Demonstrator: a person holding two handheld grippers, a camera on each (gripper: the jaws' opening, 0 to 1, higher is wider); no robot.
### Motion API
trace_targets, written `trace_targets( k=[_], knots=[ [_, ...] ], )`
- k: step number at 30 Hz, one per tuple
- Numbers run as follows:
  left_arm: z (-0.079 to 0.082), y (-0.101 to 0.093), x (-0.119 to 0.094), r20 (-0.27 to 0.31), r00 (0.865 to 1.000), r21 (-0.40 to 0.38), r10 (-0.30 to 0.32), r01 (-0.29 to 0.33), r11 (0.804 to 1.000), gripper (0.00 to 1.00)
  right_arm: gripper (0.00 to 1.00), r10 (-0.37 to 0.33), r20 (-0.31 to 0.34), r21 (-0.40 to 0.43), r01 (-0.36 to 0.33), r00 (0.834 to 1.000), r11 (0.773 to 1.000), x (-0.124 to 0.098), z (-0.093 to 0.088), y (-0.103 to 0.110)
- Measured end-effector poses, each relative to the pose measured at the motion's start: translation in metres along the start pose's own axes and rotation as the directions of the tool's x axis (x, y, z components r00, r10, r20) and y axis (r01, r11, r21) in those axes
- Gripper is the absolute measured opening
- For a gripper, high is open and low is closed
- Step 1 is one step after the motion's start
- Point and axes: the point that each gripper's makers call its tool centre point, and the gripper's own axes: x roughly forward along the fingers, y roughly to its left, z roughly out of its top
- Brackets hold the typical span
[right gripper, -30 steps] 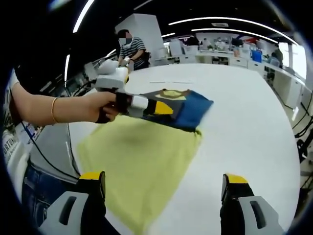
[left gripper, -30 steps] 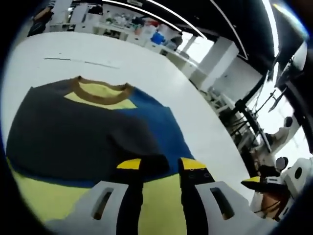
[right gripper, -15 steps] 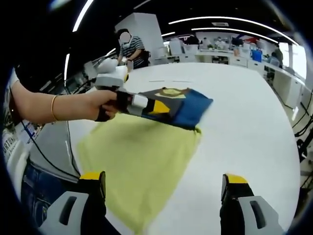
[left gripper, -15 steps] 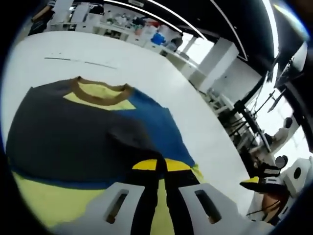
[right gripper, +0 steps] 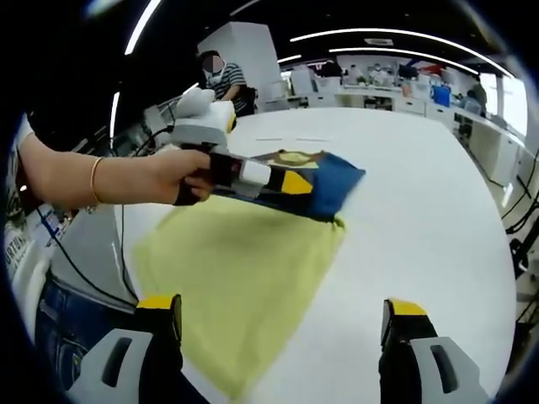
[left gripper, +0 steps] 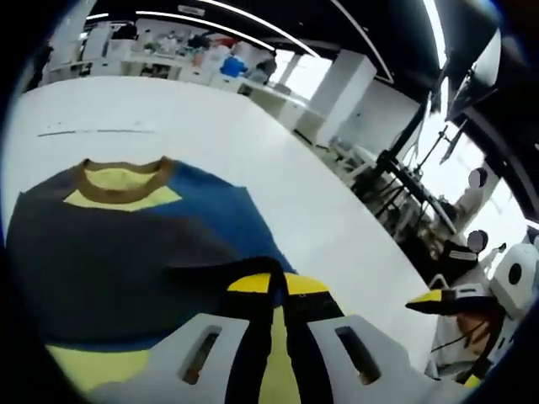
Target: Fold the garment on the visible template until the final outline fits inside the template.
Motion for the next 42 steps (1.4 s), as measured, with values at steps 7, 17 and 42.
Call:
trace_targets(
  k=[7,17,42],
  knots=[
    [-0.001,-0.001,0.005,-0.022,1.000,0.144,0.003,0.000,0.990,0.01,0.98,0.006,0.003,-0.002,-0.006,1.000,1.000,0.003,0.001,0.002],
    [0.004,-0.025,0.014,-0.050,0.997,0.397,-0.063,0.077,0.915,0.12,0.98,0.000,0.004,0.002,0.000,1.000,1.000,0.002,0.002,0.001],
    [0.016,-0.012,-0.022,0.027,0.989,0.414,-0.145,0.121,0.902,0.81,0.99,0.080,0.000,-0.069,-0.079,0.997,0.994,0.001,0.013,0.020]
  ],
)
